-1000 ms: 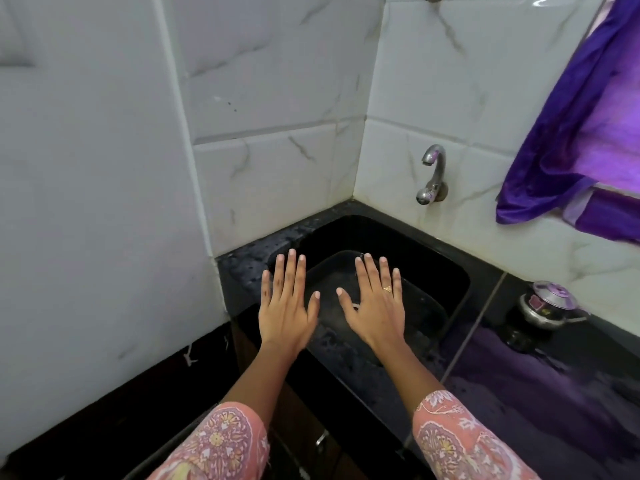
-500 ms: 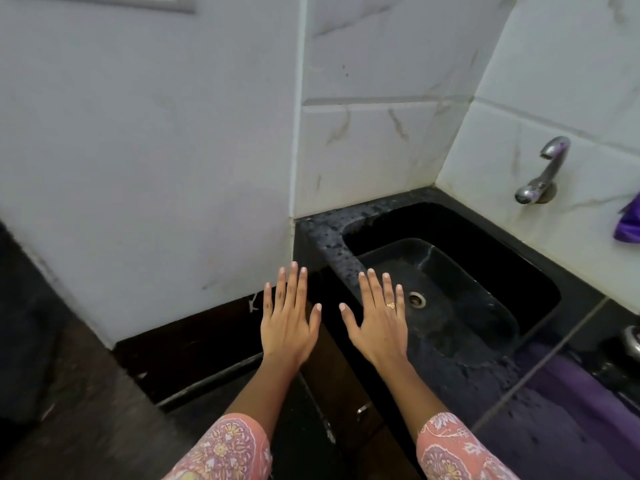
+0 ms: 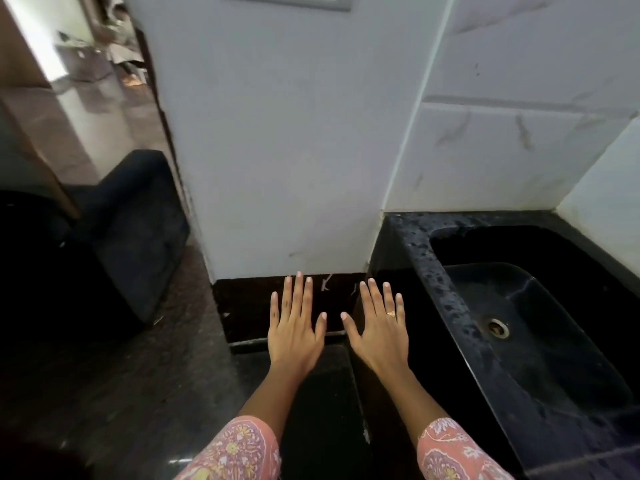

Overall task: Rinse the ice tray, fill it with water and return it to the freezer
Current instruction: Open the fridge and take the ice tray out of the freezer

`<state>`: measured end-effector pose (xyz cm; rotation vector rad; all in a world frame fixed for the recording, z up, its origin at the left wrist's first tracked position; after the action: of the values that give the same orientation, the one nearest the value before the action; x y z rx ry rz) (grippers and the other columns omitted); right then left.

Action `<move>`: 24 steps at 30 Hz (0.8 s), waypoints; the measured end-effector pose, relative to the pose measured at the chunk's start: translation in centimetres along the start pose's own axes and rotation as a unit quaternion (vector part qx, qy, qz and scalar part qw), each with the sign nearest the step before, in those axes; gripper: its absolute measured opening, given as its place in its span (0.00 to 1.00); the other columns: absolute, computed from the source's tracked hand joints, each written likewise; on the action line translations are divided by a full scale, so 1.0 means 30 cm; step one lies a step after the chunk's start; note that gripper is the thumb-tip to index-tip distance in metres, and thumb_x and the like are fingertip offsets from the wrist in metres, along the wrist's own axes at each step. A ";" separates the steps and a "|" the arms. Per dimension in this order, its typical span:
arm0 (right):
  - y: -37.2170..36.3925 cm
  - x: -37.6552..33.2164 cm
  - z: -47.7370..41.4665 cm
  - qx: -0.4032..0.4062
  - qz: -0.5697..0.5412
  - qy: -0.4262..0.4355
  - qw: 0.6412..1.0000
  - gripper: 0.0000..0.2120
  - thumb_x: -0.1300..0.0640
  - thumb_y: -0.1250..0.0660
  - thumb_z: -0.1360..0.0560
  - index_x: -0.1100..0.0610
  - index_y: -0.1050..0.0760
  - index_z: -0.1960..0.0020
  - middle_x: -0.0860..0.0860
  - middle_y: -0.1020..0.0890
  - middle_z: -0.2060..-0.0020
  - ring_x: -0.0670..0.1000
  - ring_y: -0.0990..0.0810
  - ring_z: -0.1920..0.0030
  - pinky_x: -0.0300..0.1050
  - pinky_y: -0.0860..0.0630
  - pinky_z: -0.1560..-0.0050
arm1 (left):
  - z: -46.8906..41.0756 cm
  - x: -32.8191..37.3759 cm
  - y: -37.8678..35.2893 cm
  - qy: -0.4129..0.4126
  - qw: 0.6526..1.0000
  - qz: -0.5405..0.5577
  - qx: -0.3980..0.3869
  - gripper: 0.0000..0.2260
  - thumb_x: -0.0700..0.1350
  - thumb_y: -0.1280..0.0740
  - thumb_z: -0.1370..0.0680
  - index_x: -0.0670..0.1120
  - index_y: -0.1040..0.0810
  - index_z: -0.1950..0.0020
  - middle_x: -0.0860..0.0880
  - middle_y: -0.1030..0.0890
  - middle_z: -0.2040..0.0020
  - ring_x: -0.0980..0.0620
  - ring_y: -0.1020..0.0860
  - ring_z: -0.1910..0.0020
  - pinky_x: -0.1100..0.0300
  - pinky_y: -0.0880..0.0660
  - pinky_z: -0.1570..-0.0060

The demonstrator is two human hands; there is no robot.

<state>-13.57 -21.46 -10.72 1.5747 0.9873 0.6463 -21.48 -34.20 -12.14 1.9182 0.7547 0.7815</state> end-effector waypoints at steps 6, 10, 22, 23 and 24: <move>-0.043 -0.132 0.051 -0.017 -0.029 0.086 0.996 0.34 0.36 0.54 0.25 0.57 0.40 0.28 0.55 0.35 0.28 0.54 0.46 0.27 0.48 0.62 0.29 | 0.151 -0.110 0.036 0.092 0.995 -0.023 0.002 0.28 0.55 0.50 0.22 0.43 0.45 0.24 0.43 0.43 0.24 0.48 0.50 0.25 0.51 0.57 0.28; -0.066 -0.217 0.099 -0.024 -0.049 0.148 0.987 0.34 0.37 0.54 0.25 0.56 0.42 0.27 0.54 0.37 0.27 0.54 0.49 0.27 0.49 0.61 0.29 | 0.264 -0.178 0.067 0.151 0.988 -0.037 0.006 0.28 0.55 0.49 0.22 0.43 0.45 0.24 0.43 0.43 0.24 0.49 0.51 0.25 0.52 0.60 0.28; -0.102 -0.583 0.269 -0.069 -0.132 0.302 0.942 0.38 0.35 0.62 0.28 0.54 0.52 0.25 0.52 0.48 0.24 0.50 0.62 0.27 0.48 0.68 0.29 | 0.552 -0.435 0.224 0.303 0.947 -0.104 0.035 0.28 0.55 0.50 0.22 0.44 0.46 0.25 0.43 0.43 0.24 0.50 0.54 0.25 0.52 0.60 0.28; -0.104 -0.616 0.286 -0.074 -0.134 0.314 0.937 0.38 0.35 0.62 0.29 0.54 0.52 0.25 0.52 0.48 0.24 0.50 0.62 0.27 0.48 0.69 0.29 | 0.576 -0.456 0.236 0.313 0.943 -0.106 0.038 0.28 0.55 0.49 0.22 0.44 0.46 0.25 0.43 0.43 0.24 0.51 0.56 0.24 0.53 0.61 0.28; -0.106 -0.649 0.304 -0.074 -0.136 0.326 0.933 0.37 0.35 0.62 0.28 0.54 0.52 0.25 0.52 0.48 0.24 0.50 0.62 0.27 0.47 0.70 0.30 | 0.601 -0.478 0.249 0.324 0.939 -0.109 0.041 0.29 0.55 0.49 0.22 0.43 0.46 0.25 0.43 0.43 0.24 0.52 0.58 0.24 0.53 0.61 0.28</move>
<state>-16.60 -42.71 -14.03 1.0666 1.5727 1.0500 -15.02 -57.27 -15.62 1.6021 1.3885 1.2747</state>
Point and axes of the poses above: each hand's wrist, its own z-axis away from the middle knuckle, its own y-axis out of the back of the hand, x = y × z, the point moved 8 cm from there along -z, towards the middle knuckle
